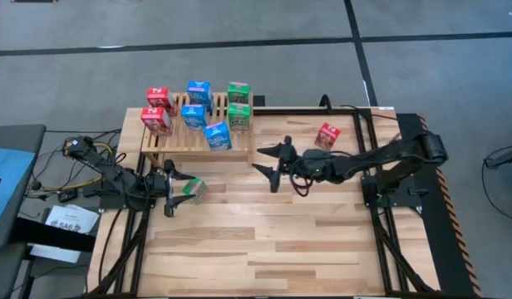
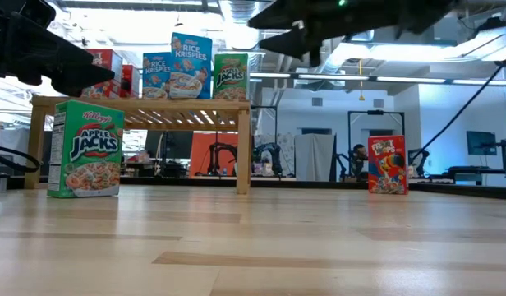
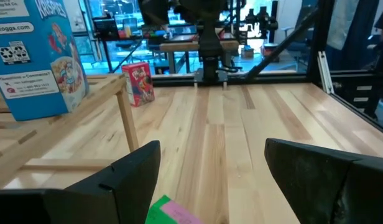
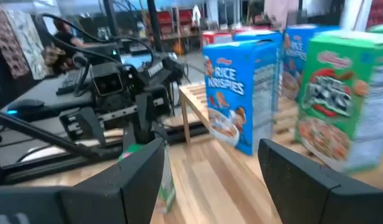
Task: Stack cereal on shelf
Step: Put the blue cereal box on the shelf aligned with the blue cereal boxes
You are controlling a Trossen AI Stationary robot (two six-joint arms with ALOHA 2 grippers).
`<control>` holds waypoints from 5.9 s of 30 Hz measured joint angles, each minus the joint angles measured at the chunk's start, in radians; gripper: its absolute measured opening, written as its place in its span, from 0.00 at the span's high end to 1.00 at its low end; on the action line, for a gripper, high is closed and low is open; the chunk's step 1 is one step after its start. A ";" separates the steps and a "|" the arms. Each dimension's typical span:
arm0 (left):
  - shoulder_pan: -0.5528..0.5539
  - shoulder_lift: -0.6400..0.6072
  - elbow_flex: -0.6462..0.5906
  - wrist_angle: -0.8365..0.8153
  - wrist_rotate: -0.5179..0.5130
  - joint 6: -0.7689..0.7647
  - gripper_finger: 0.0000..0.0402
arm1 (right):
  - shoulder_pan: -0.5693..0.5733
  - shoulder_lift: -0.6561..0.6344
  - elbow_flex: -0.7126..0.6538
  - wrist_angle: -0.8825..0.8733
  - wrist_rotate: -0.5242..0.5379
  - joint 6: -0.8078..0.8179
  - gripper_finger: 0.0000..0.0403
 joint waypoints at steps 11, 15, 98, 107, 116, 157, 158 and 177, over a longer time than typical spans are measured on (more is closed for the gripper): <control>0.000 0.001 0.000 0.000 0.002 0.000 0.30 | -0.004 0.200 0.042 0.254 -0.046 -0.157 0.29; 0.000 0.001 0.000 0.000 -0.001 0.000 0.30 | -0.006 0.254 0.098 0.258 -0.047 -0.169 0.29; 0.000 0.001 0.000 0.000 -0.001 0.000 0.30 | 0.024 0.258 0.549 -0.533 0.010 -0.074 0.29; 0.000 0.001 0.000 -0.001 0.001 0.000 0.30 | 0.027 0.202 0.292 -0.035 0.031 -0.199 0.29; 0.000 0.001 0.000 0.000 0.004 0.000 0.30 | -0.045 0.272 0.291 -0.028 0.007 -0.157 0.29; 0.000 0.001 0.000 0.000 0.000 0.000 0.30 | -0.139 0.437 0.404 -0.013 -0.027 -0.098 0.29; 0.000 0.001 0.000 0.000 -0.001 0.000 0.30 | -0.139 0.436 0.410 -0.013 -0.026 -0.092 0.29; 0.000 0.001 0.000 0.000 0.000 0.000 0.30 | -0.134 0.432 0.422 -0.065 0.007 0.022 0.29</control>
